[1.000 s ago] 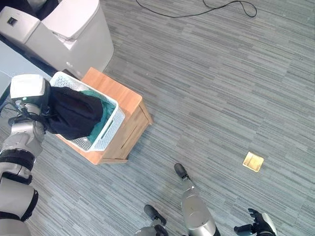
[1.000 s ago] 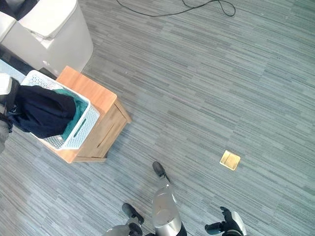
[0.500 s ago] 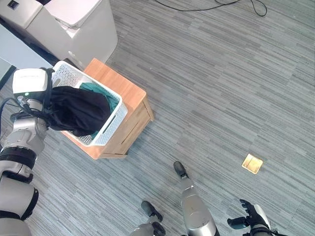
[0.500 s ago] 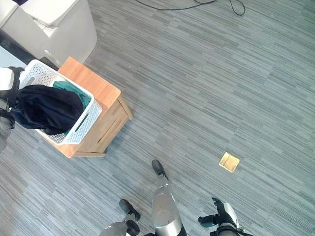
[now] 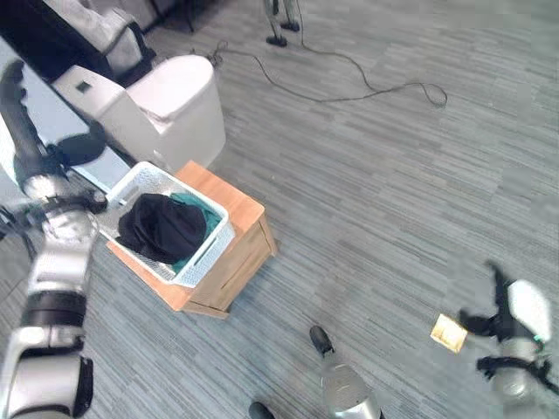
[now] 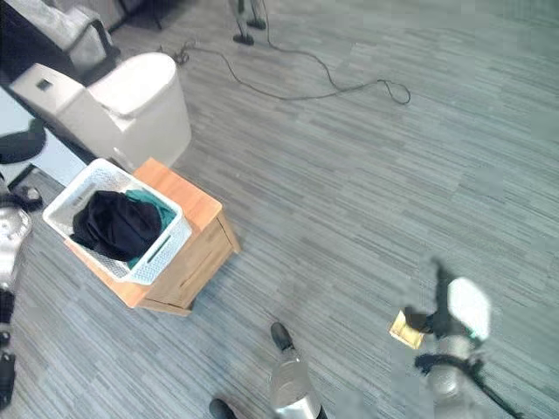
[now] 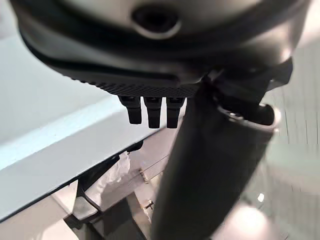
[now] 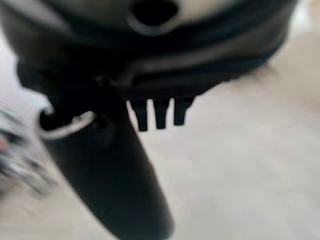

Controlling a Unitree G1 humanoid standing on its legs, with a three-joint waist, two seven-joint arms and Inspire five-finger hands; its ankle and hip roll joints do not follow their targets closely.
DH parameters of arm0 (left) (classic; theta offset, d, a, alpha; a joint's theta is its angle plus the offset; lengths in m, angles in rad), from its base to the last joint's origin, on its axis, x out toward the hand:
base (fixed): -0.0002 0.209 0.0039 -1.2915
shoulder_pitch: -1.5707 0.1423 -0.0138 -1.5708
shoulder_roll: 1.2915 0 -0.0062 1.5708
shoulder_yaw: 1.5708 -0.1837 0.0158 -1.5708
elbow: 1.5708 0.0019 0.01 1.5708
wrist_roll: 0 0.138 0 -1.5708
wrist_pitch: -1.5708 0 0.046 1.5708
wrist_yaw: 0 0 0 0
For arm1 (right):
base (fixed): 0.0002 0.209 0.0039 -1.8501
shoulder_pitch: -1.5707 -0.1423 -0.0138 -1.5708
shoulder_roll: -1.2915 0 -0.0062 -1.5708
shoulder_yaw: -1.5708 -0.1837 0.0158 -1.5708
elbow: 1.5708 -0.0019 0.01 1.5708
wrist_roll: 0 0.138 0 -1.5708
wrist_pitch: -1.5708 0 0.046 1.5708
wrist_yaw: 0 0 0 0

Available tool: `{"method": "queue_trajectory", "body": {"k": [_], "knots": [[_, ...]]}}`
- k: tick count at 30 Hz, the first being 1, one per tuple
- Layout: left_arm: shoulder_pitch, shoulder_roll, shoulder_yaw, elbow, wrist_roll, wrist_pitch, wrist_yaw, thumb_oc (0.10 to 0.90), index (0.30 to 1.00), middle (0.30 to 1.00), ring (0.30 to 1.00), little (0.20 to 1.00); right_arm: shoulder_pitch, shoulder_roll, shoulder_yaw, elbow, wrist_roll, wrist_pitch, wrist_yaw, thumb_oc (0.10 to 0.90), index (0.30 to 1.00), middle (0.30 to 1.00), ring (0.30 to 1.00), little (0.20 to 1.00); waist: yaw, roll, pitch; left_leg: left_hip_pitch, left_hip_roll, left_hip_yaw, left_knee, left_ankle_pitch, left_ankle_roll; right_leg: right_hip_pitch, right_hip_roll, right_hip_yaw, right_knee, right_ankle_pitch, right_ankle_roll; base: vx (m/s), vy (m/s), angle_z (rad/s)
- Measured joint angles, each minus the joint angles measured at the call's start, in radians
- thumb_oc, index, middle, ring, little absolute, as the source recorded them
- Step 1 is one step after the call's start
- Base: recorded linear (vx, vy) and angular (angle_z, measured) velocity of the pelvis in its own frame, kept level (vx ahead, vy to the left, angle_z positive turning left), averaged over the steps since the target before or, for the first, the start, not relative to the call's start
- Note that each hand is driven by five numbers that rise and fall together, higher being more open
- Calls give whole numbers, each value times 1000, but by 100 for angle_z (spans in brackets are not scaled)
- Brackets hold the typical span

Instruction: Pick up bed clothes into laundry basket.

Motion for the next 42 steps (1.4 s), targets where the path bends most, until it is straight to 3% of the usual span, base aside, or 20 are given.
{"method": "queue_trajectory", "body": {"k": [4,6,8,9,10,12,17,20,21,22,23,25,26,28,29,36,39,40,41,42], "knots": [[119,-135,-118,-120,-47,-23,-18,800,900,900,900,900,-153,-38,105,-126,-61,-35,-13,800,900,900,900,900,47,-94,-39,-29,61,18,294,-83,-32,48,-85,-135,19,-7,-30,-275,44,93],[146,-136,-183,-161,-31,-20,-72,800,900,900,900,900,-244,-37,182,-155,-73,-68,-6,800,900,900,900,900,60,-117,-62,-18,129,51,359,-120,-99,56,-129,-241,22,8,-7,-326,181,147],[185,-131,-200,-239,14,-25,-119,800,900,900,900,900,-254,-41,196,-171,-71,-87,5,800,900,900,900,900,54,-111,-66,-11,153,65,307,-114,-96,57,-159,-320,27,16,15,-245,185,178],[219,-117,-197,-259,59,-29,-155,800,900,900,900,900,-287,-46,238,-126,-68,-103,37,800,900,900,900,900,87,-100,-79,19,119,37,185,-88,-110,49,-183,-345,44,27,55,-264,215,129],[244,-97,-188,-249,78,-30,-172,800,900,900,900,900,-284,-5,274,-113,-53,-94,54,800,900,900,900,900,112,-153,-95,16,60,30,163,-53,-76,50,-237,-345,46,36,59,-276,242,109],[312,-31,-163,-202,87,-25,-187,800,900,900,900,900,-284,18,381,-82,-26,-124,102,800,900,900,900,900,141,-198,-128,-4,9,-20,146,-48,-42,45,-283,-331,57,29,65,-276,185,87],[362,38,-45,18,107,12,-207,800,900,900,900,900,-409,143,562,7,15,-125,215,800,900,900,900,900,277,-255,-111,-91,-31,-117,153,-2,14,26,-328,-292,163,104,106,-339,155,80],[385,42,-19,111,124,70,-250,800,900,900,900,900,-440,155,576,7,28,-117,240,800,900,900,900,900,305,-223,-55,-120,-29,-156,118,36,45,28,-307,-194,181,140,155,-264,200,97],[406,35,-7,149,127,91,-269,800,900,900,900,900,-437,161,571,5,29,-114,255,800,900,900,900,900,318,-209,-21,-149,-23,-210,120,52,64,30,-265,-189,292,2,204,-136,206,129],[412,19,0,165,128,100,-292,800,900,900,900,900,-426,160,566,7,34,-106,256,800,900,900,900,900,296,-197,-6,-150,-3,-263,117,56,64,23,-208,-136,416,-138,192,-102,146,138],[446,10,4,165,126,119,-298,800,900,900,900,900,-421,152,566,7,38,-102,268,800,900,900,900,900,318,-189,-1,-140,-16,-284,86,75,49,29,-171,-140,459,-196,150,-90,102,85],[506,-16,25,174,127,123,-327,800,900,900,900,900,-423,151,542,6,45,-103,276,800,900,900,900,900,357,-179,19,-151,-32,-320,97,88,54,60,-161,-80,469,-204,164,-139,38,71],[532,-61,41,200,122,125,-339,800,900,900,900,900,-429,139,524,18,58,-90,277,800,900,900,900,900,368,-152,37,-143,-33,-367,67,108,59,63,-142,-38,504,-305,197,-129,3,98],[568,-80,71,205,107,130,-341,800,900,900,900,900,-443,132,528,26,83,-77,284,800,900,900,900,900,408,-167,33,-146,-53,-390,35,131,53,81,-92,-39,437,-372,137,-157,-46,58],[581,-96,78,217,88,143,-342,800,900,900,900,900,-476,116,529,36,90,-77,292,800,900,900,900,900,441,-169,42,-155,-62,-394,31,143,37,98,-85,-75,360,-409,61,-201,-67,20],[640,-138,33,209,-25,140,-438,800,900,900,900,900,-630,-117,579,49,174,-83,300,800,900,900,900,900,479,-96,92,-348,-33,-392,221,168,-14,60,-26,-60,259,-314,22,-426,39,12],[594,-115,16,128,-33,115,-452,800,900,900,900,900,-660,-189,543,105,222,-70,300,800,900,900,900,900,458,-88,126,-402,-71,-446,150,319,-121,-16,-39,-70,339,-343,-17,-261,66,80],[572,-114,16,117,-35,103,-450,800,900,900,900,900,-656,-180,525,123,239,-70,300,800,900,900,900,900,469,-100,132,-417,-73,-436,199,275,-106,-30,-69,-74,341,-316,-28,-165,35,40],[552,-114,21,108,-42,107,-447,800,900,900,900,900,-618,-156,481,124,260,-69,299,800,900,900,900,900,466,-115,133,-466,-74,-373,428,96,44,-9,-111,-106,296,-279,-19,-108,41,51],[558,-117,50,93,-44,102,-443,800,900,900,900,900,-598,-123,465,124,277,-60,298,800,900,900,900,900,437,-136,141,-447,-83,-334,504,12,70,20,-141,-131,262,-263,2,-109,98,82]]}}
